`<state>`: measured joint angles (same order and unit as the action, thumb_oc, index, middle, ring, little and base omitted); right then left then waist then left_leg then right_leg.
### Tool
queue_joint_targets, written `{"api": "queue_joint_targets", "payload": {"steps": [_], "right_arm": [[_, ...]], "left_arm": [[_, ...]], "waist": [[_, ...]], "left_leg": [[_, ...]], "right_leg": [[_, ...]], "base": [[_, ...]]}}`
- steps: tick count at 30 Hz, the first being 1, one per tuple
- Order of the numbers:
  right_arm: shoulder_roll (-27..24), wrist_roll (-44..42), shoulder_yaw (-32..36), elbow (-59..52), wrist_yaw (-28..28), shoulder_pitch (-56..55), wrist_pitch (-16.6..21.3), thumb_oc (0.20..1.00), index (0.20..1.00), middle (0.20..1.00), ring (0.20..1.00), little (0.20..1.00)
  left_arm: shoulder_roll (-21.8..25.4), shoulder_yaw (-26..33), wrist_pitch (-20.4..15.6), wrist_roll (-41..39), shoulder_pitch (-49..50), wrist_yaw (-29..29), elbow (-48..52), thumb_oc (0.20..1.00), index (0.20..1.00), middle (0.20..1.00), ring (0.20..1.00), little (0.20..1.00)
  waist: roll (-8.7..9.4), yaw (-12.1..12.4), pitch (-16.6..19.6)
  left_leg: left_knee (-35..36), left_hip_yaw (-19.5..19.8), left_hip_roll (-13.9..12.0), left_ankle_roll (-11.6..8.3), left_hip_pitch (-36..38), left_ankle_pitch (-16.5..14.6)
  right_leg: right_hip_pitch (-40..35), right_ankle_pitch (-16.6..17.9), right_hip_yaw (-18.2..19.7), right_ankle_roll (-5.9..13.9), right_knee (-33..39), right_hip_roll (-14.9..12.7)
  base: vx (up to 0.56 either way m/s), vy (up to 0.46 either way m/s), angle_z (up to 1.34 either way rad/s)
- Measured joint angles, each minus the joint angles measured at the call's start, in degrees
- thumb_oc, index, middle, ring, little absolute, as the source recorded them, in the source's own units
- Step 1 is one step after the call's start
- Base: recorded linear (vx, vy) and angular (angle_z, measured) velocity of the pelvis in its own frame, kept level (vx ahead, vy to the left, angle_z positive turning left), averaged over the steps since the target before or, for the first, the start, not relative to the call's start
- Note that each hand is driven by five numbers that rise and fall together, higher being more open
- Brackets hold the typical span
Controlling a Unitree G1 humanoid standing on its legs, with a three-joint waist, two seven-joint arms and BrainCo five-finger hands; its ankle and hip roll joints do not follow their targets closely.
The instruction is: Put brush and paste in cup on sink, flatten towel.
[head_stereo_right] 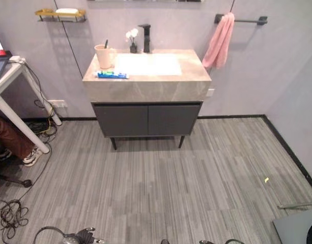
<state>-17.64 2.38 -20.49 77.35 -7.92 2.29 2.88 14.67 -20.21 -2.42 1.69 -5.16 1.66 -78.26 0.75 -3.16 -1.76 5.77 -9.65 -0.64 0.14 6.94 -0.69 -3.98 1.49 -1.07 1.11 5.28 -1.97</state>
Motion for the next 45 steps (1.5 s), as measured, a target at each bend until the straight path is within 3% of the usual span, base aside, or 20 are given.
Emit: {"api": "queue_joint_targets", "payload": {"steps": [20, 27, 38, 44, 45], "right_arm": [[0.6, 1.1, -2.5, 0.1, 1.1, -1.3, 0.0, 1.0, 1.0, 1.0, 1.0, 1.0], [0.9, 1.9, -2.6, -0.2, 1.3, -1.1, 0.0, 1.0, 1.0, 1.0, 1.0, 1.0], [1.1, 2.8, -2.3, 0.3, 1.4, -0.5, -0.2, 1.0, 1.0, 1.0, 1.0, 1.0], [2.0, 2.1, -0.5, 2.0, 1.3, -0.6, -0.6, 1.0, 1.0, 1.0, 1.0, 1.0], [2.0, 2.0, 0.1, 2.3, 1.3, -0.1, -0.7, 1.0, 1.0, 1.0, 1.0, 1.0]], "left_arm": [[0.0, 0.6, -0.9, 1.6, 2.6, -0.1, -1.3, 1.0, 1.0, 1.0, 1.0, 1.0], [0.0, -0.8, -1.1, 2.5, 2.2, -0.2, -1.8, 1.0, 1.0, 1.0, 1.0, 1.0], [0.5, 0.7, -1.1, 4.5, 1.6, -0.2, -2.3, 1.0, 1.0, 1.0, 1.0, 1.0], [2.0, 1.1, -1.1, 4.9, 1.7, -0.2, -3.3, 1.0, 1.0, 1.0, 1.0, 1.0], [2.1, 0.9, -1.0, 5.0, 1.6, -0.2, -3.4, 1.0, 1.0, 1.0, 1.0, 1.0]], "waist": [[1.14, 0.5, 1.9], [1.56, 0.6, 2.3], [2.45, 1.0, 1.6], [3.02, 1.1, 0.2], [2.36, 1.3, -0.3]], "left_leg": [[0.1, 0.7, 0.3, 0.07, -0.7, 0.0], [0.2, -1.4, 0.9, 0.64, -1.7, -0.3], [0.3, -1.6, 3.6, 3.2, -1.9, -1.0], [0.3, -2.4, 3.9, 4.86, -0.5, -1.6], [0.3, -2.7, 3.4, 5.43, -0.2, -1.1]], "right_leg": [[0.3, 0.2, -0.2, 0.16, -0.1, -0.1], [2.1, 0.9, 1.6, 0.88, -0.4, -0.7], [2.2, 1.9, 1.7, 2.08, -0.4, -3.2], [4.1, 1.7, 1.1, 2.74, -6.5, -3.4], [5.9, 1.5, 1.0, 2.95, -9.8, -3.1]], "base": [[0.0, 0.03, 0.02], [-0.02, 0.095, -0.15], [-0.01, 0.155, -0.01], [0.01, 0.168, -0.08], [0.02, 0.082, -0.1]]}}
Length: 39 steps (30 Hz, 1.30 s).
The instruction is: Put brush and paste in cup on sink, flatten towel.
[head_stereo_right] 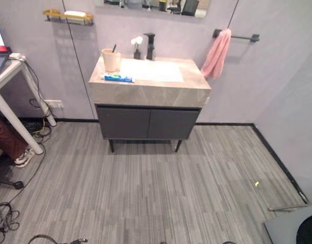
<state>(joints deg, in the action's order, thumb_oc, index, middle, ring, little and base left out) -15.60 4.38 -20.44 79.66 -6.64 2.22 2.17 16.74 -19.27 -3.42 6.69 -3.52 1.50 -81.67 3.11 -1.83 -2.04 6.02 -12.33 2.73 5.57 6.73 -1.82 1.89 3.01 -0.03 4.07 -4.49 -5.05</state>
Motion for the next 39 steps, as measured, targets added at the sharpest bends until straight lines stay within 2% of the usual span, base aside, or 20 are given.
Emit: {"api": "queue_joint_targets", "payload": {"steps": [6, 8, 10, 13, 15, 18, 19, 20, 22, 23, 25, 27, 28, 29, 30, 31, 32, 33, 37, 39], "right_arm": [[1.8, -0.4, 0.0, 0.0, -0.7, -1.6, 0.1, 1.0, 1.0, 1.0, 1.0, 1.0], [2.6, -1.3, -0.4, -0.1, -0.7, -1.6, 0.2, 1.0, 1.0, 1.0, 1.0, 1.0], [4.5, -2.3, -0.6, -0.1, -1.3, -2.2, 0.3, 1.0, 1.0, 1.0, 1.0, 1.0], [4.6, -2.4, -0.5, 0.0, -1.2, -2.4, 0.6, 1.0, 1.0, 1.0, 1.0, 1.0], [4.5, -2.4, -0.5, 0.0, -1.3, -2.0, 0.7, 1.0, 1.0, 1.0, 1.0, 1.0], [4.8, -2.2, -0.1, 0.1, -1.8, -2.8, 0.4, 1.0, 1.0, 1.0, 1.0, 1.0], [4.8, -2.2, 0.1, 0.1, -1.7, -3.6, 0.4, 1.0, 1.0, 1.0, 1.0, 1.0], [4.3, -2.2, 0.3, 1.5, -1.9, -5.0, 0.7, 1.0, 1.0, 1.0, 1.0, 1.0], [3.4, -2.2, -0.4, 2.2, -2.0, -6.3, 0.5, 1.0, 1.0, 1.0, 1.0, 1.0], [3.2, -2.1, -0.9, 2.1, -2.0, -6.4, 0.5, 1.0, 1.0, 1.0, 1.0, 1.0], [2.7, -2.3, -0.5, -0.2, -2.2, -5.0, 0.5, 1.0, 1.0, 1.0, 1.0, 1.0], [1.5, -3.1, -0.9, -2.5, -1.9, -4.0, 1.1, 1.0, 1.0, 1.0, 1.0, 1.0], [1.1, -3.4, -0.9, -2.8, -1.8, -3.5, 1.2, 1.0, 1.0, 1.0, 1.0, 1.0], [1.0, -4.6, -0.5, -3.1, -1.8, -3.3, 1.3, 1.0, 1.0, 1.0, 1.0, 1.0], [0.9, -4.7, -0.9, -2.2, -1.6, -2.1, 1.3, 1.0, 1.0, 1.0, 1.0, 1.0], [1.2, -4.7, -2.3, -2.0, -1.4, -1.0, 1.2, 1.0, 1.0, 1.0, 1.0, 1.0], [1.6, -4.5, -3.3, -1.5, -1.4, -0.4, 1.3, 1.0, 1.0, 1.0, 1.0, 1.0], [1.6, -4.5, -3.3, -1.3, -1.1, 0.1, 1.3, 1.0, 1.0, 1.0, 1.0, 1.0], [-0.2, -4.5, -2.7, -1.5, -0.1, 1.1, 1.8, 1.0, 1.0, 1.0, 1.0, 1.0], [0.0, -4.4, -2.8, -0.5, 0.0, 1.1, 1.8, 1.0, 1.0, 1.0, 1.0, 1.0]], "left_arm": [[0.4, -0.6, 0.7, 1.7, 0.9, 0.0, -0.1, 1.0, 1.0, 1.0, 1.0, 1.0], [0.6, -0.4, 0.9, 2.2, 0.8, 0.0, -0.2, 1.0, 1.0, 1.0, 1.0, 1.0], [0.6, -0.3, 1.0, 2.2, 0.9, 0.0, -0.7, 1.0, 1.0, 1.0, 1.0, 1.0], [0.5, -0.3, 1.1, 2.2, 0.6, 0.0, -0.7, 1.0, 1.0, 1.0, 1.0, 1.0], [0.4, -0.2, 1.2, 2.2, -0.5, 0.0, -1.3, 1.0, 1.0, 1.0, 1.0, 1.0], [0.3, 0.3, 1.1, 2.2, -2.2, 0.0, -2.6, 1.0, 1.0, 1.0, 1.0, 1.0], [0.4, 0.3, 1.0, 2.2, -1.8, 0.0, -2.7, 1.0, 1.0, 1.0, 1.0, 1.0], [-0.2, 0.5, 0.6, 2.2, 0.0, 0.0, -3.3, 1.0, 1.0, 1.0, 1.0, 1.0], [-0.8, 0.9, 0.3, 2.2, 1.5, 0.0, -4.0, 1.0, 1.0, 1.0, 1.0, 1.0], [-0.8, 1.0, 0.3, 2.2, 1.9, 0.0, -3.9, 1.0, 1.0, 1.0, 1.0, 1.0], [0.1, 2.2, 0.3, 2.1, 2.1, 0.0, -4.2, 1.0, 1.0, 1.0, 1.0, 1.0], [1.1, 2.6, 0.4, 2.0, 2.1, 0.0, -5.1, 1.0, 1.0, 1.0, 1.0, 1.0], [1.2, 2.9, 0.4, 1.9, 2.2, -0.1, -5.3, 1.0, 1.0, 1.0, 1.0, 1.0], [2.1, 3.7, 0.3, 0.9, -0.3, -0.2, -5.3, 1.0, 1.0, 1.0, 1.0, 1.0], [3.0, 3.9, 0.3, 0.4, -1.5, -0.1, -4.1, 1.0, 1.0, 1.0, 1.0, 1.0], [3.6, 4.1, 0.3, 0.2, -1.5, -0.1, -3.2, 1.0, 1.0, 1.0, 1.0, 1.0], [4.3, 4.1, 0.2, -0.1, -1.3, -0.1, -3.1, 1.0, 1.0, 1.0, 1.0, 1.0], [4.1, 4.1, 0.5, -0.2, -1.1, -0.1, -3.3, 1.0, 1.0, 1.0, 1.0, 1.0], [2.9, 4.0, 0.3, -0.1, -2.2, -0.4, -1.1, 1.0, 1.0, 1.0, 1.0, 1.0], [2.2, 4.1, 0.3, -0.1, -2.4, -0.2, -1.2, 1.0, 1.0, 1.0, 1.0, 1.0]], "waist": [[-0.19, 0.4, -2.6], [-0.14, 0.1, -3.6], [0.55, -0.4, -4.1], [0.46, -0.7, -4.6], [0.2, -0.6, -5.2], [0.39, -0.6, -5.2], [0.94, -1.2, -5.0], [-0.91, -2.0, -2.9], [-2.91, -1.3, 0.3], [-2.71, -1.0, 0.9], [-1.8, -0.6, 1.6], [0.2, -0.8, 2.5], [0.33, -0.7, 2.8], [0.68, -0.9, 2.2], [0.26, -0.8, 0.9], [1.12, -0.5, -1.2], [2.28, -0.5, -2.4], [3.7, -0.9, -2.9], [3.39, -2.8, -4.5], [4.17, -3.5, -4.8]], "left_leg": [[0.0, -1.5, 0.9, 1.83, 1.5, -1.0], [-0.3, -1.6, 0.6, 0.97, 1.7, -0.5], [-0.3, -3.1, 0.6, -0.11, 2.1, -0.8], [-0.3, -3.7, 0.6, -0.7, 2.2, -1.6], [-0.3, -4.3, 0.1, -1.08, 2.3, -2.7], [-0.3, -4.5, -1.0, -2.6, 4.0, -4.3], [-0.2, -3.3, -1.5, -3.97, 7.3, -7.1], [-0.1, -1.8, -4.8, -6.5, 10.4, -9.6], [-1.3, -1.1, -8.5, -9.35, 11.5, -10.8], [-2.3, -1.3, -9.1, -9.33, 11.4, -10.8], [-7.7, -0.3, -10.3, -10.01, 9.9, -10.0], [-24.0, 2.5, -11.1, -12.31, 4.2, -9.7], [-30.5, 4.1, -11.5, -14.71, 1.8, -7.7], [-54.6, 7.5, -14.2, -17.57, -12.2, 0.9], [-67.1, 8.0, -15.7, -15.56, -21.0, 0.7], [-68.8, 6.6, -15.9, -13.14, -23.0, -0.8], [-66.5, 3.7, -15.6, -10.69, -23.6, -2.4], [-59.4, 1.3, -13.8, -10.0, -25.1, -3.0], [-38.2, -1.3, -7.8, -9.32, -29.6, -2.8], [-20.1, 0.3, 0.0, -5.32, -26.1, 0.2]], "right_leg": [[8.3, -6.0, -2.7, 2.12, -17.4, -0.5], [10.5, -9.3, 2.8, 2.35, -21.0, 2.8], [11.2, -10.1, 2.2, 1.62, -18.4, 5.6], [11.1, -9.5, 0.8, 0.76, -13.3, 6.2], [11.2, -7.8, 4.2, 1.41, -6.8, 7.5], [10.5, -0.7, 3.4, 1.45, 8.4, 6.7], [8.7, 1.2, 3.7, 0.86, 9.6, 6.1], [7.0, 5.2, 1.9, -2.04, 5.7, 8.4], [6.3, 3.7, 0.7, -5.75, 3.8, 11.9], [5.9, 3.3, 0.7, -6.3, 3.9, 12.5], [3.4, 3.0, 1.1, -8.01, 6.0, 13.2], [-1.6, 2.4, 1.6, -10.39, 9.4, 12.6], [-2.8, 0.9, 1.4, -11.25, 9.5, 13.0], [-4.0, -0.7, -0.1, -12.93, 9.4, 13.5], [-4.8, -1.5, -0.5, -13.99, 9.4, 14.2], [-7.0, -1.7, 0.2, -14.33, 9.4, 14.0], [-8.5, -1.9, 0.8, -14.46, 9.4, 13.2], [-10.3, -2.4, 0.9, -14.43, 9.4, 12.0], [-12.2, -6.4, -2.1, -12.8, 9.4, 10.9], [-14.7, -8.6, -3.3, -9.09, 9.4, 9.0]], "base": [[0.03, 0.053, -0.13], [0.09, -0.032, 0.0], [0.1, -0.011, -0.1], [0.14, -0.034, -0.23], [0.32, -0.094, -0.25], [0.55, -0.17, -0.01], [1.09, -0.455, 0.46], [0.75, -0.357, 0.63], [0.43, -0.266, 0.43], [0.49, -0.329, 0.02], [0.46, -0.341, -0.05], [0.36, -0.374, -0.02], [0.31, -0.447, 0.25], [0.32, -0.439, 0.39], [0.27, -0.318, 0.21], [0.17, -0.175, -0.25], [0.07, -0.066, -0.35], [0.11, -0.102, -0.23], [0.1, -0.018, 0.16], [0.19, 0.021, 0.23]]}}
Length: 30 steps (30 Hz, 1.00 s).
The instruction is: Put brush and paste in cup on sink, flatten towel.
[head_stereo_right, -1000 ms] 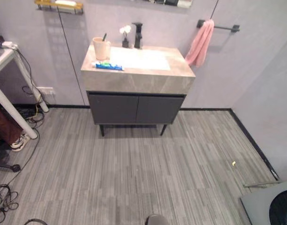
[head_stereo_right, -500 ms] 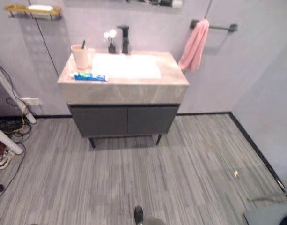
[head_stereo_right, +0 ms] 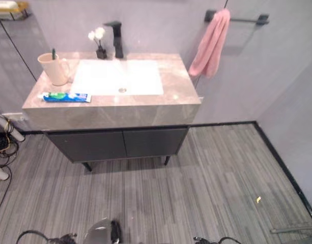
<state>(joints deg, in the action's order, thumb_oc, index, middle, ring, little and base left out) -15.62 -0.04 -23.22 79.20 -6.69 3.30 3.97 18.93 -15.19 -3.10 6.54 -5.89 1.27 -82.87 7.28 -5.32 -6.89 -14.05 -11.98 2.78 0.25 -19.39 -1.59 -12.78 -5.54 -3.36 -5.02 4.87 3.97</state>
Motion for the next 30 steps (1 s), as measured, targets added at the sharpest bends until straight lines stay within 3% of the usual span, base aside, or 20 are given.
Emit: {"api": "queue_joint_targets", "payload": {"steps": [2, 3, 4, 8, 9, 12, 14, 16, 20, 23, 27, 30], "right_arm": [[-0.5, 0.0, 0.1, 0.9, 0.0, -0.1, -0.1, 1.0, 1.0, 1.0, 1.0, 1.0], [-0.7, 0.0, 0.4, 1.7, 0.0, -1.0, 0.1, 1.0, 1.0, 1.0, 1.0, 1.0], [-0.2, 0.0, 0.3, 1.8, 0.1, -1.0, 0.0, 1.0, 1.0, 1.0, 1.0, 1.0], [1.6, 0.1, 2.2, 2.9, -0.3, -1.0, 0.8, 1.0, 1.0, 1.0, 1.0, 1.0], [1.7, 0.1, 2.5, 3.0, -0.3, -1.1, 0.8, 1.0, 1.0, 1.0, 1.0, 1.0], [2.1, 0.1, 3.8, 4.2, -0.7, -2.2, 1.1, 1.0, 1.0, 1.0, 1.0, 1.0], [1.9, 0.1, 4.7, 5.5, -1.0, -2.6, 0.8, 1.0, 1.0, 1.0, 1.0, 1.0], [1.6, 0.1, 5.1, 5.0, -1.1, -3.8, 0.5, 1.0, 1.0, 1.0, 1.0, 1.0], [1.5, 0.1, 5.0, 4.7, -1.2, -5.7, -0.1, 1.0, 1.0, 1.0, 1.0, 1.0], [0.8, 0.1, 5.0, -0.4, -1.1, -3.7, 0.2, 1.0, 1.0, 1.0, 1.0, 1.0], [-0.1, 0.1, 4.9, -1.6, -1.5, 0.0, 0.2, 1.0, 1.0, 1.0, 1.0, 1.0], [-0.3, 0.1, 3.1, -2.3, -2.0, 0.7, 1.0, 1.0, 1.0, 1.0, 1.0, 1.0]], "left_arm": [[-1.0, 0.0, 0.0, 0.0, 0.7, 0.2, 0.0, 1.0, 1.0, 1.0, 1.0, 1.0], [-1.9, 0.0, -0.3, 0.0, 2.6, 0.2, 0.1, 1.0, 1.0, 1.0, 1.0, 1.0], [-1.8, 0.0, -0.3, 0.0, 3.6, 0.3, 0.0, 1.0, 1.0, 1.0, 1.0, 1.0], [-1.3, -0.2, -0.2, 0.0, 4.8, 0.3, -0.7, 1.0, 1.0, 1.0, 1.0, 1.0], [-1.2, -0.2, -0.1, 0.0, 4.9, 0.4, -1.2, 1.0, 1.0, 1.0, 1.0, 1.0], [-0.5, -0.7, 0.0, 0.2, 3.4, 0.3, -0.9, 1.0, 1.0, 1.0, 1.0, 1.0], [-0.2, -0.6, 0.1, 0.2, 2.4, 0.5, -1.1, 1.0, 1.0, 1.0, 1.0, 1.0], [-0.2, -1.4, 0.1, 0.3, 1.9, 0.5, -1.1, 1.0, 1.0, 1.0, 1.0, 1.0], [-0.2, -7.2, -0.1, 2.5, 1.1, 1.3, 0.5, 1.0, 1.0, 1.0, 1.0, 1.0], [-0.1, -10.8, -0.4, 5.0, 0.5, 1.6, 3.0, 1.0, 1.0, 1.0, 1.0, 1.0], [-1.5, -11.1, -0.6, 5.7, -2.9, 1.5, 2.9, 1.0, 1.0, 1.0, 1.0, 1.0], [-0.9, -11.2, -0.4, 5.9, -3.6, 1.5, 2.7, 1.0, 1.0, 1.0, 1.0, 1.0]], "waist": [[-0.56, -0.6, 0.0], [-2.57, -0.3, 0.7], [-2.77, -0.1, 1.1], [-0.69, 0.4, 2.0], [-0.49, 0.9, 2.2], [1.59, -0.6, 3.0], [2.03, -0.4, 3.3], [1.6, -0.7, 3.5], [-0.72, -1.2, 3.3], [-2.51, -1.9, 2.2], [-4.63, -2.1, 0.0], [-4.19, -1.8, -0.8]], "left_leg": [[11.1, 2.6, 3.3, 3.43, 4.6, 2.5], [17.1, 3.6, 3.3, 5.02, 8.7, 2.2], [18.8, 4.5, 3.2, 6.28, 10.5, 5.4], [19.0, 3.1, 3.3, 6.25, 14.6, 8.1], [19.3, 3.2, 3.5, 7.22, 15.9, 9.6], [19.4, 0.3, 5.0, 6.97, 16.3, 7.3], [17.8, -3.1, 4.6, 7.44, 15.7, 4.9], [16.3, -3.5, 4.4, 7.76, 15.5, 3.8], [17.4, -1.5, 3.8, 9.25, 18.1, 2.5], [19.7, 0.0, 4.4, 9.5, 21.3, 2.4], [19.7, 2.0, 5.3, 11.14, 24.0, 1.2], [19.7, 2.0, 4.9, 11.15, 25.3, 0.6]], "right_leg": [[-1.8, -0.7, -0.1, 1.2, -0.3, 0.2], [-4.5, -1.9, 1.5, 3.1, -0.2, 2.3], [-5.6, -3.0, 2.1, 4.14, -0.3, 3.0], [-5.5, -6.7, 4.8, 6.88, -6.5, 1.3], [-5.3, -8.5, 4.9, 7.2, -8.8, 1.1], [-4.9, -8.2, 3.5, 5.58, -7.8, 0.0], [-3.6, -7.7, 3.5, 6.22, -9.7, -0.5], [-3.2, -6.9, 2.5, 7.47, -11.0, -0.3], [3.0, -6.0, 0.6, 9.15, -26.6, -0.1], [15.8, -3.0, -2.1, 11.31, -51.1, -2.7], [24.5, -7.7, -2.2, 10.75, -54.7, -6.6], [28.3, -8.9, -0.8, 10.46, -47.8, -5.7]], "base": [[0.27, 0.032, 0.11], [0.27, 0.039, -0.19], [0.4, 0.075, -0.18], [0.33, 0.097, -0.27], [0.32, 0.144, -0.5], [0.31, 0.26, -0.07], [0.22, 0.243, -0.2], [0.25, 0.328, 0.04], [0.22, 0.439, 0.19], [0.08, 0.343, 0.08], [0.06, 0.227, 0.32], [0.05, 0.125, 0.11]]}}
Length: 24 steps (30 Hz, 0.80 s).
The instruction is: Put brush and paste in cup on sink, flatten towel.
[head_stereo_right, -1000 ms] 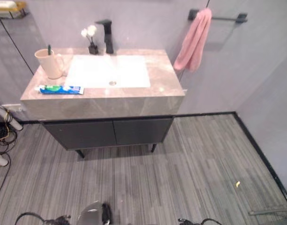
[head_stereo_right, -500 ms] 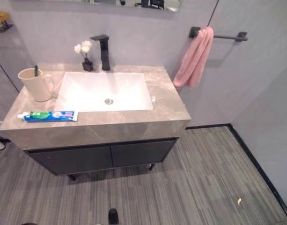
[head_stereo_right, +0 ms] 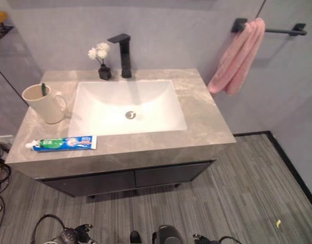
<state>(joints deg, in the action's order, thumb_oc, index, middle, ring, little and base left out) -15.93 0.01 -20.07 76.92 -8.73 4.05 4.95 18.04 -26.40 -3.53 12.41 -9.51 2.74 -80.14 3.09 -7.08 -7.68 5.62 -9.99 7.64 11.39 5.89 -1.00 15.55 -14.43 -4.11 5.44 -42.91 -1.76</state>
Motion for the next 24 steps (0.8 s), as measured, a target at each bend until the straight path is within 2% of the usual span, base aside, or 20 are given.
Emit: {"api": "queue_joint_targets", "payload": {"steps": [2, 3, 4, 6, 10, 11, 12, 15, 22, 24], "right_arm": [[0.1, 0.0, -0.4, 0.2, 0.1, -0.2, 0.1, 1.0, 1.0, 1.0, 1.0, 1.0], [0.2, 0.0, -0.5, 0.3, 0.8, -0.3, 0.0, 1.0, 1.0, 1.0, 1.0, 1.0], [0.2, 0.0, -0.5, 0.3, 0.9, -0.6, 0.0, 1.0, 1.0, 1.0, 1.0, 1.0], [0.2, 0.0, -0.4, 0.6, 1.0, -1.3, -0.2, 1.0, 1.0, 1.0, 1.0, 1.0], [0.3, 0.1, -0.4, 0.6, 1.1, -1.5, -0.2, 1.0, 1.0, 1.0, 1.0, 1.0], [0.3, 0.1, -0.4, 0.6, 1.1, -1.3, -0.2, 1.0, 1.0, 1.0, 1.0, 1.0], [0.3, 0.1, -0.4, 0.6, 1.2, -1.3, -0.2, 1.0, 1.0, 1.0, 1.0, 1.0], [0.0, 0.1, -0.5, 0.5, 1.6, -1.6, -0.3, 1.0, 1.0, 1.0, 1.0, 1.0], [-0.3, 0.0, -0.9, -0.7, 2.4, -0.1, -0.1, 1.0, 1.0, 1.0, 1.0, 1.0], [-0.6, 0.1, -0.9, -1.5, 2.6, 0.5, 0.2, 1.0, 1.0, 1.0, 1.0, 1.0]], "left_arm": [[0.1, 0.1, 0.0, 0.0, 0.2, 0.0, 0.2, 1.0, 1.0, 1.0, 1.0, 1.0], [-0.3, -0.1, 0.0, 0.1, 0.2, 0.1, 0.2, 1.0, 1.0, 1.0, 1.0, 1.0], [-0.5, -0.5, 0.0, 0.1, 0.1, 0.2, 0.1, 1.0, 1.0, 1.0, 1.0, 1.0], [-0.6, -0.5, 0.0, 0.3, 0.3, 0.1, 0.7, 1.0, 1.0, 1.0, 1.0, 1.0], [-0.9, -0.4, -0.1, 0.4, 1.1, 0.2, 1.2, 1.0, 1.0, 1.0, 1.0, 1.0], [-0.9, -0.4, -0.1, 0.4, 1.2, 0.2, 1.3, 1.0, 1.0, 1.0, 1.0, 1.0], [-0.9, -0.4, -0.1, 0.4, 1.3, 0.3, 1.3, 1.0, 1.0, 1.0, 1.0, 1.0], [-0.9, -0.2, -0.1, 0.4, 1.8, 0.3, 1.3, 1.0, 1.0, 1.0, 1.0, 1.0], [-1.0, 0.3, -0.5, 0.0, 2.3, 0.3, 1.4, 1.0, 1.0, 1.0, 1.0, 1.0], [-1.0, 0.2, -0.8, -0.1, 2.4, 0.2, 1.4, 1.0, 1.0, 1.0, 1.0, 1.0]], "waist": [[0.12, 0.2, -0.4], [0.18, 0.2, -0.5], [-0.12, 0.2, -0.6], [-0.17, 0.5, -0.7], [0.14, 0.7, -0.3], [0.06, 0.8, -0.3], [-0.28, 0.9, -0.2], [-0.16, 1.2, 0.1], [-0.57, 1.3, 0.8], [-1.35, 1.5, 0.9]], "left_leg": [[0.0, 0.2, -0.2, -1.0, 0.7, -0.6], [0.0, 1.4, -0.7, -1.87, 1.4, -1.1], [0.0, 1.4, -1.0, -2.3, 1.7, -1.2], [-0.9, 1.5, -1.3, -3.76, 2.3, -2.1], [-0.9, 1.9, -1.5, -5.28, 3.2, -3.0], [-0.9, 1.9, -1.7, -5.54, 3.3, -3.2], [-0.8, 2.3, -2.5, -5.92, 3.4, -3.4], [-1.0, 2.0, -3.2, -6.92, 3.3, -3.9], [-1.8, 1.8, -4.0, -8.68, 1.8, -3.8], [-2.9, 2.1, -4.0, -9.39, 0.8, -3.8]], "right_leg": [[1.0, 0.2, -1.9, -0.33, 6.3, 0.1], [0.7, 0.4, -1.3, -0.5, 12.2, 1.5], [0.1, 0.6, -0.7, -0.7, 14.5, 2.2], [-1.9, 2.1, -1.0, -1.55, 18.6, 3.1], [-9.4, 6.8, -1.7, -2.63, 27.6, 2.7], [-10.8, 7.0, -1.6, -3.08, 30.0, 3.0], [-13.2, 9.1, -2.2, -5.09, 34.7, 4.0], [-15.4, 10.9, -2.3, -6.82, 38.8, 4.9], [-16.6, 13.2, -2.0, -8.84, 43.7, 6.0], [-17.7, 13.9, -1.9, -8.9, 46.2, 6.2]], "base": [[0.08, 0.079, 0.07], [0.07, 0.051, 0.22], [0.08, 0.026, 0.24], [0.08, 0.016, 0.09], [0.09, -0.048, 0.07], [0.08, -0.131, 0.07], [0.06, -0.11, 0.07], [0.03, -0.122, 0.03], [-0.01, -0.2, -0.01], [-0.1, -0.232, 0.15]]}}
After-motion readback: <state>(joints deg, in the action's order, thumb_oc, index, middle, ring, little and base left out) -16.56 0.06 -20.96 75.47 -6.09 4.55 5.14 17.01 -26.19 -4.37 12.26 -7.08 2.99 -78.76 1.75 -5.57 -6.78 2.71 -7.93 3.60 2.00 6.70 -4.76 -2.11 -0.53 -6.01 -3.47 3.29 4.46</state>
